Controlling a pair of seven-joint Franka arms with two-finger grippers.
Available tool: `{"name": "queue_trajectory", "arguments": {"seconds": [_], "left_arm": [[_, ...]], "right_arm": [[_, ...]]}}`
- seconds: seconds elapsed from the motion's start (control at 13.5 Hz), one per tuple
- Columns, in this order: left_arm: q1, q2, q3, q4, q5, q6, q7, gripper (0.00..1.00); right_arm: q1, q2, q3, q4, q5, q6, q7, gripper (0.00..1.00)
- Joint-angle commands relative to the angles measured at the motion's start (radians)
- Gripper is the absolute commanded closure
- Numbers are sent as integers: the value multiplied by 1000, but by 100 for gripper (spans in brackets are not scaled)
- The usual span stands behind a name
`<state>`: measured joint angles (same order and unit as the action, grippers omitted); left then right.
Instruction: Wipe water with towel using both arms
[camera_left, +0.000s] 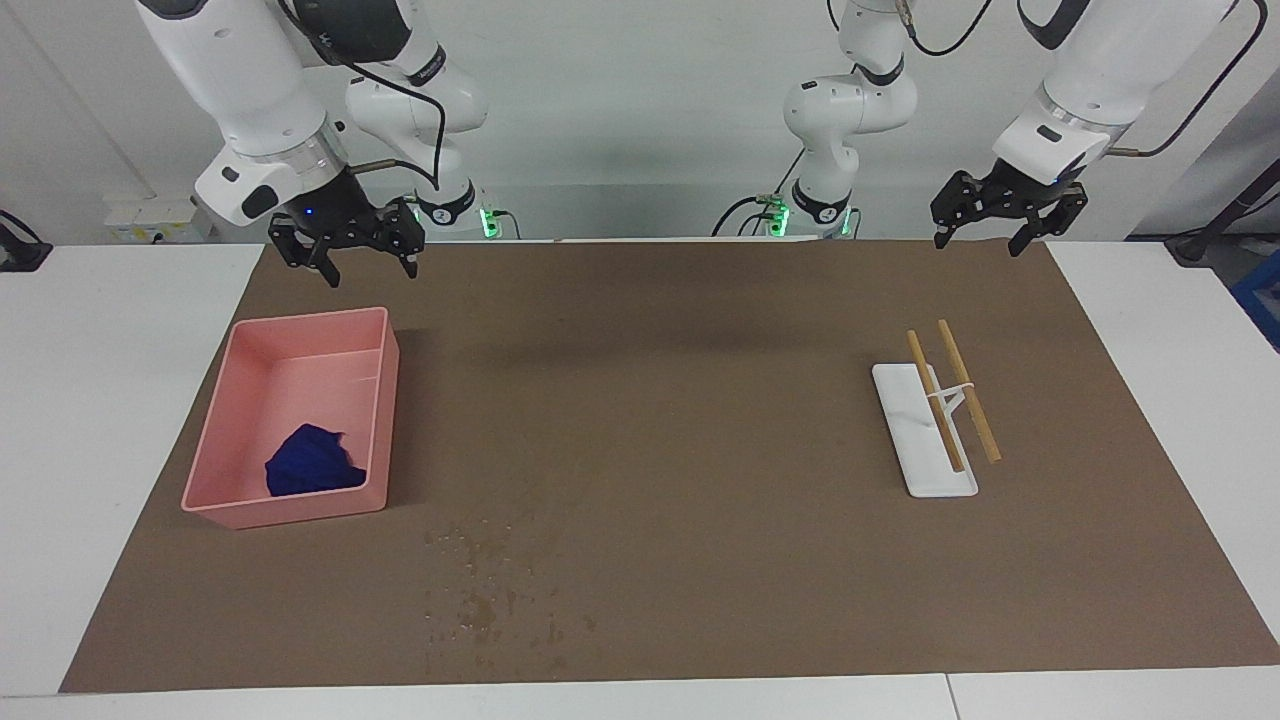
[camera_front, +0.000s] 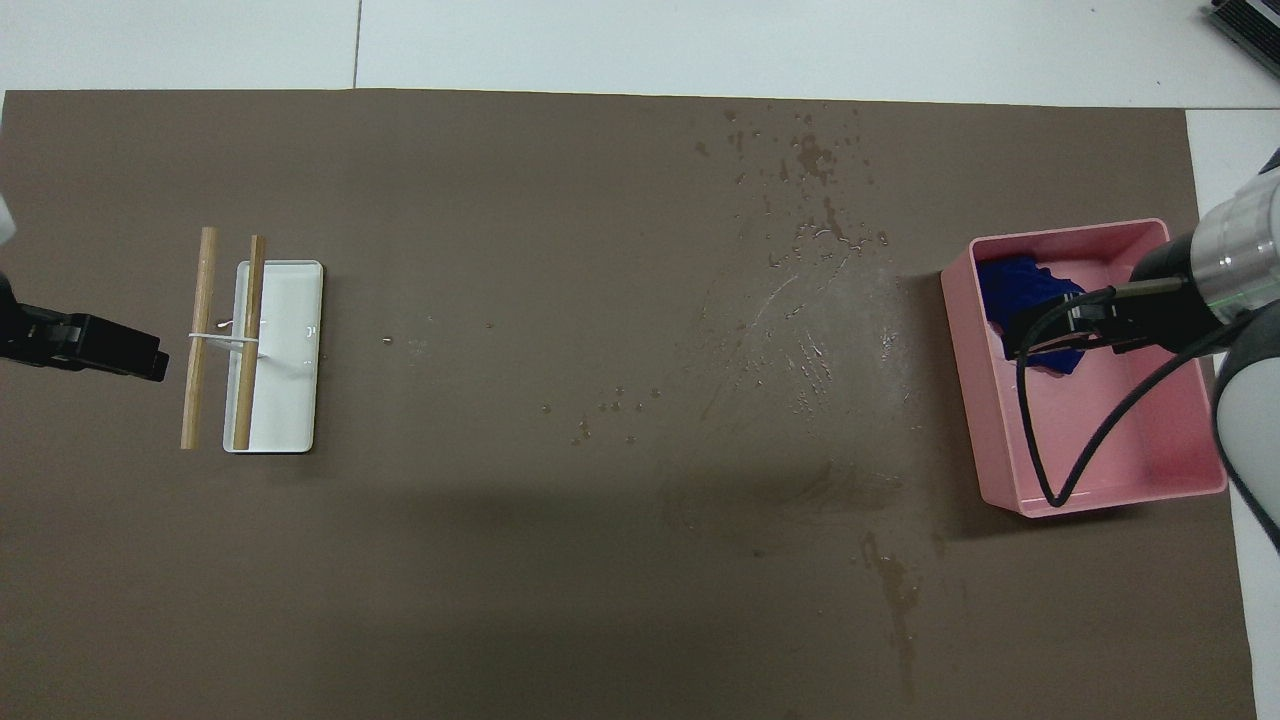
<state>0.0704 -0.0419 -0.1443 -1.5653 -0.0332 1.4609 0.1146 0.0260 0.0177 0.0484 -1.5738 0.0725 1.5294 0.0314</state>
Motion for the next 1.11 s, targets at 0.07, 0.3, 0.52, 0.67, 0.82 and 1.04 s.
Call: {"name": "queue_trajectory", "arguments": {"seconds": [0.07,0.3,0.52,0.67,0.82,1.04], "left_arm": [[12,-18,-9,-18,13,-5,10,0],[11,-18,-9,-16,13,-5,10,0],[11,-18,-9,-18,13,-5,8,0],[11,-18,-9,-16,13,-5,10,0],[11,-16,-9,-18,13,-5,10,0],[11,-18,-9,-18,13,-5,10,0]], "right_arm": [[-17,-1,2,-2,-2,0,11,0],[-14,1,2,-2,-16,2,7,0],[-26,-1,1,0,-17,5,12,0],[-21,1,-1,0,-55,20,12,0],[-20,1,1,0,-88,31,8,0],[-24,-1,1,-2,-83,31,10,0]]}}
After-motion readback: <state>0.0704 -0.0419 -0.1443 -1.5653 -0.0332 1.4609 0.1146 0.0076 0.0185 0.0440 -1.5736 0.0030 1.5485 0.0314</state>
